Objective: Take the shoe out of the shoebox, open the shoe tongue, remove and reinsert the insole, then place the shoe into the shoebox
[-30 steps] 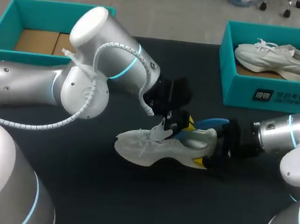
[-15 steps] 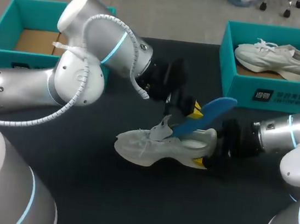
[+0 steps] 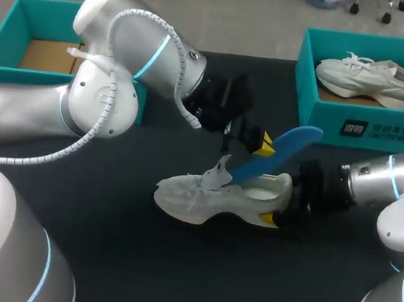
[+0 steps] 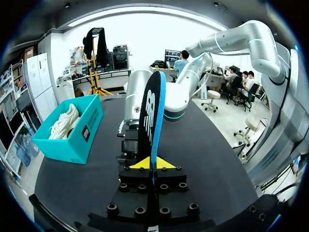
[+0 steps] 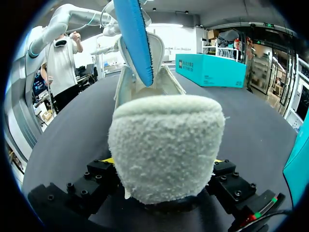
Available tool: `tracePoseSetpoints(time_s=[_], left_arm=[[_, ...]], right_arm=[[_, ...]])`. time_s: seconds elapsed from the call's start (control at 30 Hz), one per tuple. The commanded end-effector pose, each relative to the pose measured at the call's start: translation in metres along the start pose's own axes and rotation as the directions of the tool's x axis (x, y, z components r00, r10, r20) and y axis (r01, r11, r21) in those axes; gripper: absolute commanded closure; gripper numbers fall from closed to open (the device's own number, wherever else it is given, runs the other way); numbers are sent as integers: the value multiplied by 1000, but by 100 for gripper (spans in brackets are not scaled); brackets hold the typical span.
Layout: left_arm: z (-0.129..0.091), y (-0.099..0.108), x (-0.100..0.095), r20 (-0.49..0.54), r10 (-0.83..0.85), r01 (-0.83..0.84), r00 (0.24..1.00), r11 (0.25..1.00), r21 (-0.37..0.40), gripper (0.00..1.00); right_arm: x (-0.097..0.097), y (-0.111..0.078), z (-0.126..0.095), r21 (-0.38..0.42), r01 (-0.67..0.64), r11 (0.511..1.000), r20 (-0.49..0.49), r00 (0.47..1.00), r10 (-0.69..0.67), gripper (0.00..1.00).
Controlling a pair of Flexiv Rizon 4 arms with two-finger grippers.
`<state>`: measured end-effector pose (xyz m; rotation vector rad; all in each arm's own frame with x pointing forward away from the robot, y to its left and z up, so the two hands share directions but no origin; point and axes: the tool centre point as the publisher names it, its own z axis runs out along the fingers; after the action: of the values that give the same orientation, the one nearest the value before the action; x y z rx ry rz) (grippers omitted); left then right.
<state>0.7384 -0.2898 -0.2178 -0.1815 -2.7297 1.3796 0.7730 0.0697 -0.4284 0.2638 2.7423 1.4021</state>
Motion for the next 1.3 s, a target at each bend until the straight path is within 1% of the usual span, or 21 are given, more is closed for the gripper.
tracePoseSetpoints(time_s=[0.03,0.8,0.93,1.0,1.17,1.3], left_arm=[[0,0,1,1,0,0,1000,1000,0,100],[0,0,1,1,0,0,1000,1000,0,100],[-11,-9,5,28,-20,19,999,998,53,100],[-17,-12,7,25,-46,44,999,996,73,100],[-32,-20,13,40,-69,65,997,994,86,100],[-38,-25,18,37,-77,73,996,993,93,100]], right_arm=[[0,-5,5,2,-1,1000,0,1000,1,100],[0,-5,5,2,-1,1000,0,1000,1,100],[0,-5,5,2,-1,1000,0,1000,1,100],[0,-5,5,2,-1,1000,0,1000,1,100],[0,-5,5,2,-1,1000,0,1000,1,100],[0,-5,5,2,-1,1000,0,1000,1,100]])
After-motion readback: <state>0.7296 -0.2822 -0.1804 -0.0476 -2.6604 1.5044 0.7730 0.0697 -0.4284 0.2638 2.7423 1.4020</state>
